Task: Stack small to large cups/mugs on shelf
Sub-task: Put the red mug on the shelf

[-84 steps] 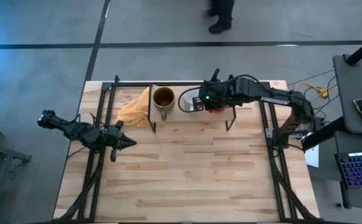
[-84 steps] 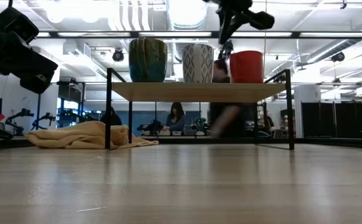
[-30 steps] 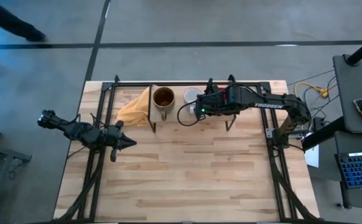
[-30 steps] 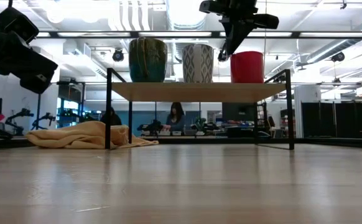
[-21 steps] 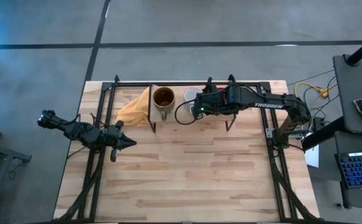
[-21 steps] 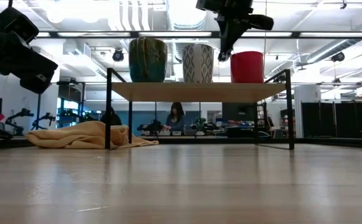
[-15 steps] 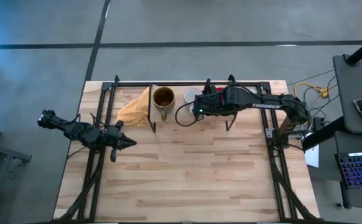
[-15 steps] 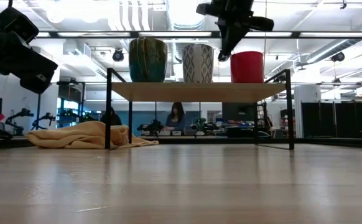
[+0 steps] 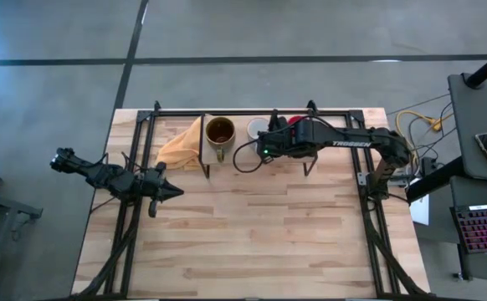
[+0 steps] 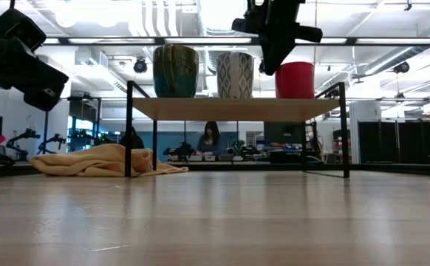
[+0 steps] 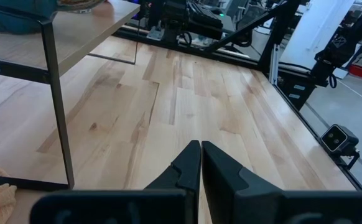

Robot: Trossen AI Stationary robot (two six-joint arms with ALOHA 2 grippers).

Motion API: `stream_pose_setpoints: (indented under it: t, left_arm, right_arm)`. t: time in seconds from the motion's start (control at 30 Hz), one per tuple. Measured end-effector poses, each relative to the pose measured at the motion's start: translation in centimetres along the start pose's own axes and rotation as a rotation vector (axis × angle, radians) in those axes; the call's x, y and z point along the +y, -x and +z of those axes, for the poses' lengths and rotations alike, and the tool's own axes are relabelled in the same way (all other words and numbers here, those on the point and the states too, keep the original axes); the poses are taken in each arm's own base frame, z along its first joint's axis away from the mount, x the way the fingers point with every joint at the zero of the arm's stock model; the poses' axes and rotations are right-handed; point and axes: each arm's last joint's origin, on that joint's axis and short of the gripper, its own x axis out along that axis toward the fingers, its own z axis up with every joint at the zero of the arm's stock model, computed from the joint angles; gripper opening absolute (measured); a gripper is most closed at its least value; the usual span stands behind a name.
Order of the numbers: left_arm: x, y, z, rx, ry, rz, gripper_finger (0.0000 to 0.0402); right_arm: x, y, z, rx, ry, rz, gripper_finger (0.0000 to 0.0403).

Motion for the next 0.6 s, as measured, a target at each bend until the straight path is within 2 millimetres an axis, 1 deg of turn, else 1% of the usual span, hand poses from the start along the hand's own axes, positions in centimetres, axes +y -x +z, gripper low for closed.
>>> stream_pose_setpoints:
  t: [0.13, 0.4, 0.6]
  left_arm:
    - [0.0, 0.0, 0.0, 0.0, 0.0, 0.0, 0.0]
    - [0.0, 0.0, 0.0, 0.0, 0.0, 0.0, 0.0]
    - [0.0, 0.0, 0.0, 0.0, 0.0, 0.0, 0.0]
  right_arm:
    - [-0.1, 0.4, 0.0, -0.051, -0.004, -0.02, 0.0011]
    - [-0.3, 1.3, 0.6, -0.077, -0.008, 0.0, 0.0011]
    - [-0.5, 1.8, 0.9, -0.098, 0.026, -0.01, 0.0011]
